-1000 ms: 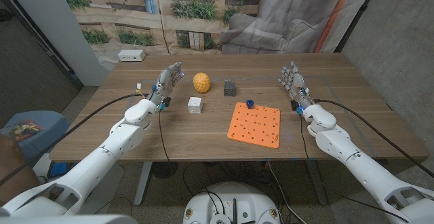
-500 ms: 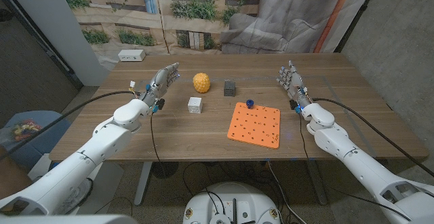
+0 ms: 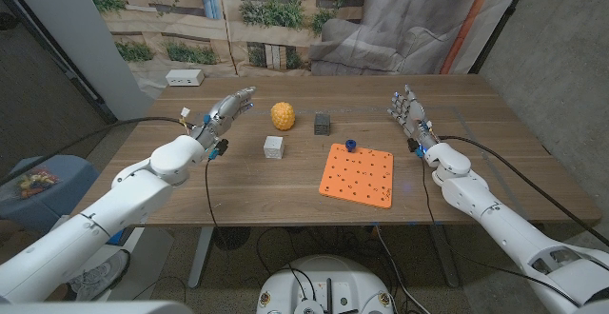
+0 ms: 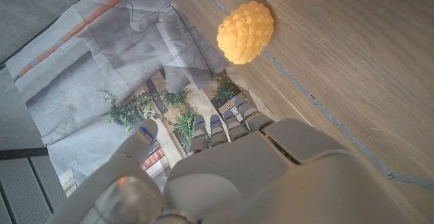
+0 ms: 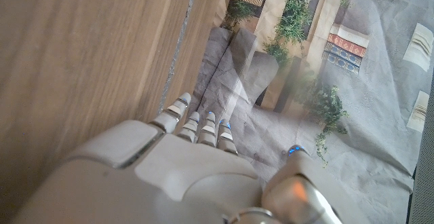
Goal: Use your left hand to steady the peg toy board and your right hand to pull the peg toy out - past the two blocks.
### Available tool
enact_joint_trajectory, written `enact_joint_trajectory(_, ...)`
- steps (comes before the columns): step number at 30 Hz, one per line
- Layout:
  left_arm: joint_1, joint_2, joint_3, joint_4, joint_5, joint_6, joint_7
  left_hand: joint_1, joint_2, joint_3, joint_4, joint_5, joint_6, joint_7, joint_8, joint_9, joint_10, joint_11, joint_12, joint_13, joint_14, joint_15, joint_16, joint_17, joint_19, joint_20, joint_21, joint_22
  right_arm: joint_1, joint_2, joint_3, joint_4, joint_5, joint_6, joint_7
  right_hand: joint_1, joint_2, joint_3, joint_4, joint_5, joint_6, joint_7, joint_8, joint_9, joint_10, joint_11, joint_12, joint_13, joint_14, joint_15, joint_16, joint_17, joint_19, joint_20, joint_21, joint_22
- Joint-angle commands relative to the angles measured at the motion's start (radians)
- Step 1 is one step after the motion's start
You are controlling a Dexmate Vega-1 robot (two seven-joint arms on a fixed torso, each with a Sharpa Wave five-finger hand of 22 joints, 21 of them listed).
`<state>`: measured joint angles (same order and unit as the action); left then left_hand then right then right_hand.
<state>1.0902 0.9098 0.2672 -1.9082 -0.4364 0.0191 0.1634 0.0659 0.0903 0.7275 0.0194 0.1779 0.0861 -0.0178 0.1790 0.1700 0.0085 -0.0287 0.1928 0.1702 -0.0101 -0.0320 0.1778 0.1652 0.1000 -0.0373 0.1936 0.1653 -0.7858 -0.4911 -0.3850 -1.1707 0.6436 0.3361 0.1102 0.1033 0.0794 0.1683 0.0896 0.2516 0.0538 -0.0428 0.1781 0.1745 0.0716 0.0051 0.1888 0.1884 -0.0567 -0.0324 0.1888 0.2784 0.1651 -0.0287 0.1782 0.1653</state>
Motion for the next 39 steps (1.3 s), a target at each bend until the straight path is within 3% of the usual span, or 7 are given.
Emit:
enact_joint_trajectory(1,0.051,0.073,-0.02,-0.128,0.099,0.044,0.028,0.003,0.092,0.012,0.002,0.004,0.031,0.001,0.014,0.004,0.026,0.001,0.013,0.005,0.01,-0.018,0.006,0.004,0.013,-0.069,0.003,0.005,0.025,0.01,0.008,0.063,0.02,0.033,0.054,0.001,-0.001,0.01,-0.002,0.005,0.011,0.002,0.009,0.001,0.005,-0.004,0.005,0.002,0.004,-0.006,0.006,0.001,0.0,-0.008,0.006,0.001)
enact_joint_trajectory(9,0.059,0.171,-0.013,-0.219,0.226,0.124,-0.001,0.001,0.096,0.018,0.013,0.005,0.061,-0.011,0.018,0.004,0.05,-0.011,0.016,0.005,0.031,-0.034,0.01,0.006,0.029,-0.08,0.006,0.004,0.034,0.019,0.01,0.092,0.025,0.051,0.072,0.0,0.002,0.011,-0.002,0.005,0.018,0.001,0.011,0.001,0.013,0.0,0.008,0.002,0.011,-0.009,0.01,-0.002,0.005,-0.01,0.008,0.001)
enact_joint_trajectory(22,0.066,0.224,-0.005,-0.308,0.346,0.175,-0.042,0.006,0.099,0.034,0.027,0.005,0.094,-0.024,0.017,0.004,0.076,-0.023,0.015,0.005,0.05,-0.049,0.009,0.007,0.048,-0.091,0.006,0.003,0.072,0.05,0.005,0.188,0.034,0.089,0.135,0.0,0.006,0.014,-0.004,0.005,0.027,0.004,0.013,0.001,0.023,0.001,0.011,0.002,0.017,-0.01,0.013,-0.008,0.001,-0.018,0.006,0.001)
enact_joint_trajectory(30,0.03,0.208,0.056,-0.334,0.451,0.197,-0.06,0.001,0.107,0.043,0.049,0.004,0.113,-0.035,0.015,0.004,0.093,-0.027,0.015,0.005,0.065,-0.063,0.011,0.009,0.057,-0.094,0.006,0.004,0.092,0.052,0.008,0.235,0.048,0.102,0.19,0.001,0.006,0.015,-0.005,0.005,0.029,0.004,0.013,0.001,0.025,0.001,0.011,0.001,0.017,-0.012,0.013,-0.011,-0.001,-0.019,0.006,0.001)
enact_joint_trajectory(39,-0.053,0.198,0.157,-0.348,0.601,0.193,-0.156,0.0,0.106,0.052,0.062,0.003,0.101,-0.05,0.005,0.004,0.091,-0.038,0.009,0.005,0.066,-0.071,0.008,0.009,0.057,-0.102,0.003,0.004,0.124,0.062,0.019,0.329,0.072,0.143,0.29,0.003,0.009,0.018,-0.007,0.005,0.027,0.004,0.011,0.001,0.023,0.003,0.01,0.001,0.017,-0.013,0.012,-0.014,-0.003,-0.022,0.005,0.001)
